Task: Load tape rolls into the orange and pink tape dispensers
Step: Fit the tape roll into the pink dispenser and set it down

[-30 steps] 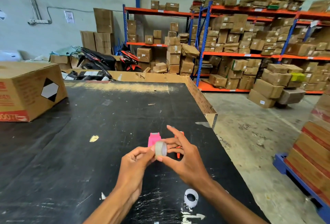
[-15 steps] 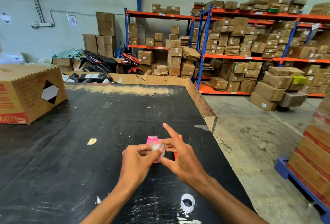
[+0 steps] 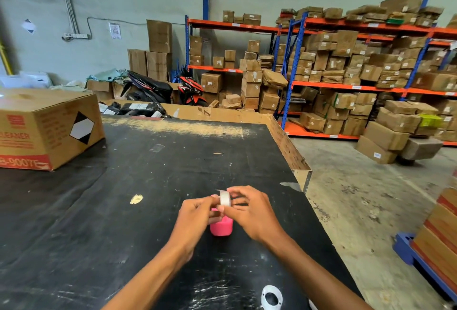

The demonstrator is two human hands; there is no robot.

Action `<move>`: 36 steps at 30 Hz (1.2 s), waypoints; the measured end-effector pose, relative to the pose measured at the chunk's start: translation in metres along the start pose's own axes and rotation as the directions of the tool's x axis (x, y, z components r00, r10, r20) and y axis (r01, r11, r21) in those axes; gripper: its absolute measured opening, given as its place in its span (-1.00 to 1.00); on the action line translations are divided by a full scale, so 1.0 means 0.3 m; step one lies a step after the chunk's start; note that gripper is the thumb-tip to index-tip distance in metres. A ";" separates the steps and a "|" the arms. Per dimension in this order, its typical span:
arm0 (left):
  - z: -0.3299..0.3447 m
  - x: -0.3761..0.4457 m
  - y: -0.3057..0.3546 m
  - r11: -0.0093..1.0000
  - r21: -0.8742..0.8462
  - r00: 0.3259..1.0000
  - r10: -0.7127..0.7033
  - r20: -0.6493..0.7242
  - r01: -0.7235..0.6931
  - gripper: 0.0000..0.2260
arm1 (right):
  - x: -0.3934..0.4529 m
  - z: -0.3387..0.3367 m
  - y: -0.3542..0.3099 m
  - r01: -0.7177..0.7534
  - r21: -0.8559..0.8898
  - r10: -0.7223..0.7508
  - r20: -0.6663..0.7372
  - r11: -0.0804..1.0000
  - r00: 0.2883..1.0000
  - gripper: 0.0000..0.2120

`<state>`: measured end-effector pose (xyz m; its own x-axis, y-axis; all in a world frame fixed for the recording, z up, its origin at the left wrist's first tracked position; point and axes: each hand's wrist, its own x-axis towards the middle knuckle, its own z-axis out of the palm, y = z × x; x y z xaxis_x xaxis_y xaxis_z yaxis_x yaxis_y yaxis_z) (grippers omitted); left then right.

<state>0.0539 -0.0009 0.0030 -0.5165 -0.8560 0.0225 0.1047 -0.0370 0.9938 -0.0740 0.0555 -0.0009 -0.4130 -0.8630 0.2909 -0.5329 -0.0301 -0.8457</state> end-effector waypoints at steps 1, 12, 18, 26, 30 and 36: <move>-0.001 0.010 -0.003 1.000 -0.007 1.000 -0.003 -0.008 0.003 -0.71 | 0.015 0.003 -0.008 0.000 -0.043 0.000 -0.004 0.999 1.000 -0.63; -0.093 0.206 -0.229 0.872 0.482 0.986 0.001 0.166 -0.082 -0.67 | 0.179 0.025 0.113 -0.144 -0.314 0.184 0.101 0.938 0.978 -0.78; -0.102 0.209 -0.297 0.857 0.500 0.975 0.013 0.223 -0.126 -0.60 | 0.194 0.041 0.130 -0.104 -0.254 0.153 0.180 0.962 0.972 -0.77; -0.110 0.220 -0.316 0.870 0.474 0.980 0.047 0.194 -0.135 -0.55 | 0.198 0.059 0.160 -0.121 -0.420 0.219 0.194 0.900 0.956 -0.72; -0.113 0.220 -0.320 0.866 0.482 0.982 0.049 0.184 -0.133 -0.53 | 0.201 0.063 0.173 -0.071 -0.409 0.171 0.215 0.910 0.962 -0.82; -0.112 0.225 -0.316 0.872 0.468 0.979 0.061 0.194 -0.147 -0.54 | 0.214 0.074 0.204 -0.100 -0.281 0.164 0.212 0.954 0.964 -0.84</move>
<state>0.0376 -0.0724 -0.0933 -0.6640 -0.7405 0.1040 -0.2303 0.3348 0.9137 -0.1166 -0.0129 -0.0438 -0.3287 -0.9433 0.0472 -0.6748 0.1996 -0.7105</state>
